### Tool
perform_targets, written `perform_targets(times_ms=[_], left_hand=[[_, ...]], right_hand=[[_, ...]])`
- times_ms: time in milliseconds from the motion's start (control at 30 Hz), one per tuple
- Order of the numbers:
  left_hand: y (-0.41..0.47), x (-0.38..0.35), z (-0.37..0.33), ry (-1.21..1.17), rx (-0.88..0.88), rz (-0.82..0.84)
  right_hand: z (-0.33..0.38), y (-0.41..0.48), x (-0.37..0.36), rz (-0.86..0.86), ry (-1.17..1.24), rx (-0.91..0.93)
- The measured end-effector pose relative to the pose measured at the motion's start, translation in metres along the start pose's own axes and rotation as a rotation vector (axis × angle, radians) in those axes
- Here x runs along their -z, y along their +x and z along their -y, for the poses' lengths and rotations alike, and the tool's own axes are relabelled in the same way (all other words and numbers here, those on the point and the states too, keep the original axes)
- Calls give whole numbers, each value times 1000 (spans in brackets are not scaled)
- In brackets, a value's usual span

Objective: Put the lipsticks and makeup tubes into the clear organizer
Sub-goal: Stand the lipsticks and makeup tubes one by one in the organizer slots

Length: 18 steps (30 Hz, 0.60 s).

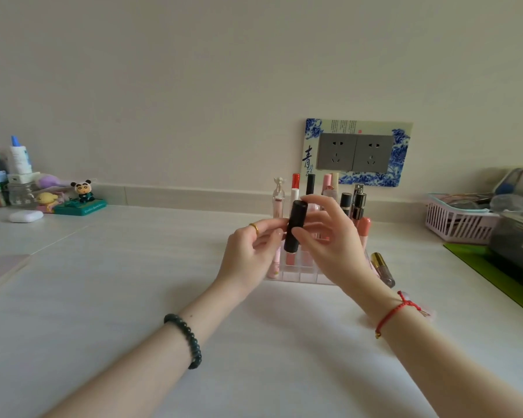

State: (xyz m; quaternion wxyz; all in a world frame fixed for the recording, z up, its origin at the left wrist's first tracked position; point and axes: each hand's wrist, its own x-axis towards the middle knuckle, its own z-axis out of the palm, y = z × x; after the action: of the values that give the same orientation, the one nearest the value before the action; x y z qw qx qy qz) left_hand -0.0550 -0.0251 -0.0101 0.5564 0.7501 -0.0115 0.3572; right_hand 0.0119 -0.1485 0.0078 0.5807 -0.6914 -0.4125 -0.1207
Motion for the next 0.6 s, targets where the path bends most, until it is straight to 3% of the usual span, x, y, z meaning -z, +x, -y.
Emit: perform_targets(times_ms=[600], left_hand=[[-11,-17,10,110,66,12]], right_hand=[[-23,-8,-5,-41,-57,-36]])
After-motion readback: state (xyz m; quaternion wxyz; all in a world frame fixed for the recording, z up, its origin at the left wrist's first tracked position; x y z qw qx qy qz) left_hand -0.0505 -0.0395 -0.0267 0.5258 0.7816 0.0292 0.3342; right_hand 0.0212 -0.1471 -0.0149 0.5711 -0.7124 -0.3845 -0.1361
